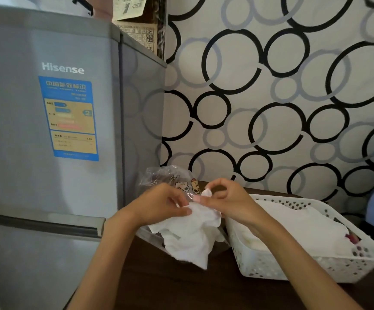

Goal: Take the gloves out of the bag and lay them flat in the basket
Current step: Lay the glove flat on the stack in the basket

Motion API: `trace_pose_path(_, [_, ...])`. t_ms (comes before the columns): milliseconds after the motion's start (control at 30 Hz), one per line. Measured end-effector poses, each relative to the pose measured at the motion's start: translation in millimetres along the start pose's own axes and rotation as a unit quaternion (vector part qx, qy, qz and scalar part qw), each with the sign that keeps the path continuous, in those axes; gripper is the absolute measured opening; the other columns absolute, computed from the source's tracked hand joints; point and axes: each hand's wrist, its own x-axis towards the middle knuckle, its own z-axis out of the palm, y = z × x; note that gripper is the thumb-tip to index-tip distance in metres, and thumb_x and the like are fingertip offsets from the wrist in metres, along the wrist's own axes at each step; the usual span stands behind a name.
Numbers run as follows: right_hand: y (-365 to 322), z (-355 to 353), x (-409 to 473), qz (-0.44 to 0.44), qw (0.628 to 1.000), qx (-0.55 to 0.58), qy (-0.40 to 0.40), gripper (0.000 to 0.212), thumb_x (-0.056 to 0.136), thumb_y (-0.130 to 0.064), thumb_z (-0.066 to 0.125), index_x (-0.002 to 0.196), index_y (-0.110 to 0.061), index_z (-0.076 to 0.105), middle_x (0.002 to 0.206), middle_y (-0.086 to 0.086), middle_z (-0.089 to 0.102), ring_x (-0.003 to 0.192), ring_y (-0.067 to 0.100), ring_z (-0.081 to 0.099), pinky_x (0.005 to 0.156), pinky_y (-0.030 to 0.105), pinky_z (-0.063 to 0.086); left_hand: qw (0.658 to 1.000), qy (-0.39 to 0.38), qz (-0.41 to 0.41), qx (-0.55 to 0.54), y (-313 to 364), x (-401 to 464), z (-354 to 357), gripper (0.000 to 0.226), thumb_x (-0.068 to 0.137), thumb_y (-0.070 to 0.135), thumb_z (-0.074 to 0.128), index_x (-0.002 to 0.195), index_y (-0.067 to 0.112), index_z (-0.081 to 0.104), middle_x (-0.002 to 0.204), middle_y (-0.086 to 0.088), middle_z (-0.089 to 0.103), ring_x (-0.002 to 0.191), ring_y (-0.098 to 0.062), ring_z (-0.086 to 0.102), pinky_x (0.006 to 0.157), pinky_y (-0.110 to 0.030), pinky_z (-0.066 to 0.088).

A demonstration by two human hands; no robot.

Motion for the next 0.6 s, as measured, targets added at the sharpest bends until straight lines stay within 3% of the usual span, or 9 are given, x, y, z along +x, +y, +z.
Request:
trace_pose_path(67, [0.1, -4.1, -2.5, -0.016, 0.993, -0.102, -0.060, 0.049, 0.066, -0.033, 0.084, 0.110, -0.026, 0.063, 0.086, -0.003, 0.071, 0.074, 0.010, 0.065, 0.066, 0.022, 0.051, 0.999, -0.005, -0.007, -0.034, -0.3, 0.2, -0.6, 0.012, 0.088, 0.021, 0.067, 0.092, 0.011, 0.073, 0.092, 0.003, 0.073, 0.087, -0.007, 0.068, 0.087, -0.028, 0.054])
trace_pose_path(133, [2.4, -5.9, -1.7, -0.057, 0.973, -0.214, -0.065, 0.027, 0.071, -0.031, 0.081, 0.095, -0.022, 0.072, 0.087, -0.002, 0.070, 0.078, 0.018, 0.063, 0.067, 0.027, 0.048, 0.999, -0.009, -0.011, -0.045, -0.7, 0.2, -1.8, 0.014, 0.091, 0.021, 0.063, 0.095, 0.012, 0.073, 0.096, 0.002, 0.073, 0.088, -0.004, 0.068, 0.088, -0.027, 0.054])
trace_pose_path(167, [3.0, -7.1, -2.0, -0.065, 0.971, -0.225, -0.044, 0.013, 0.075, -0.031, 0.078, 0.083, -0.022, 0.072, 0.082, -0.003, 0.068, 0.075, 0.016, 0.062, 0.063, 0.024, 0.044, 0.999, -0.014, -0.007, -0.038, -0.9, 0.1, -1.3, 0.014, 0.091, 0.023, 0.062, 0.094, 0.014, 0.073, 0.096, 0.004, 0.073, 0.088, -0.003, 0.067, 0.087, -0.027, 0.054])
trace_pose_path(200, [3.1, -8.8, -1.8, -0.067, 0.975, -0.211, -0.021, 0.009, 0.077, -0.032, 0.075, 0.076, -0.025, 0.070, 0.081, -0.005, 0.065, 0.073, 0.011, 0.060, 0.061, 0.018, 0.041, 0.999, -0.023, -0.003, -0.027, -1.2, 0.6, -1.2, 0.015, 0.091, 0.026, 0.063, 0.094, 0.016, 0.073, 0.095, 0.007, 0.072, 0.088, -0.002, 0.066, 0.086, -0.025, 0.054])
trace_pose_path(267, [4.8, -9.2, -2.6, -0.059, 0.988, -0.143, -0.012, 0.007, 0.080, -0.031, 0.073, 0.084, -0.026, 0.071, 0.090, -0.009, 0.067, 0.082, 0.005, 0.062, 0.066, 0.015, 0.045, 0.998, -0.055, 0.002, -0.005, 0.0, -0.2, 0.5, 0.018, 0.085, 0.035, 0.067, 0.096, 0.022, 0.073, 0.097, 0.012, 0.071, 0.090, -0.002, 0.064, 0.083, -0.019, 0.053])
trace_pose_path(333, [7.1, -6.4, -3.0, -0.059, 0.994, -0.094, -0.004, 0.011, 0.082, -0.028, 0.071, 0.092, -0.026, 0.072, 0.092, -0.008, 0.072, 0.087, 0.008, 0.066, 0.075, 0.024, 0.055, 0.996, -0.085, 0.006, 0.001, 0.8, -1.1, 1.7, 0.036, 0.078, 0.047, 0.069, 0.103, 0.023, 0.072, 0.102, 0.014, 0.070, 0.094, -0.004, 0.064, 0.085, -0.020, 0.052])
trace_pose_path(433, [9.0, -3.0, -6.9, -0.067, 0.994, -0.052, 0.071, 0.004, 0.085, -0.020, 0.068, 0.087, -0.022, 0.071, 0.085, -0.003, 0.073, 0.081, 0.012, 0.069, 0.073, 0.032, 0.056, 0.994, -0.099, -0.017, -0.038, 5.0, -3.2, 1.6, 0.054, 0.073, 0.061, 0.058, 0.106, 0.020, 0.071, 0.104, 0.012, 0.070, 0.097, -0.005, 0.066, 0.092, -0.029, 0.053])
trace_pose_path(500, [7.8, -6.1, -8.6, -0.072, 0.992, -0.021, 0.105, 0.007, 0.088, -0.016, 0.065, 0.085, -0.019, 0.070, 0.082, 0.004, 0.072, 0.076, 0.016, 0.067, 0.068, 0.031, 0.055, 0.991, -0.112, -0.039, -0.061, 5.8, -4.7, 1.4, 0.056, 0.075, 0.061, 0.056, 0.109, 0.020, 0.071, 0.107, 0.009, 0.071, 0.099, -0.007, 0.067, 0.094, -0.032, 0.053])
trace_pose_path(600, [3.4, -14.5, -11.1, -0.083, 0.987, -0.017, 0.137, 0.008, 0.088, -0.016, 0.064, 0.084, -0.015, 0.071, 0.079, 0.010, 0.070, 0.068, 0.016, 0.061, 0.063, 0.031, 0.049, 0.992, -0.117, -0.029, -0.042, 3.2, -4.7, 3.4, 0.045, 0.078, 0.051, 0.068, 0.116, 0.027, 0.068, 0.112, 0.013, 0.070, 0.103, -0.005, 0.066, 0.096, -0.032, 0.051])
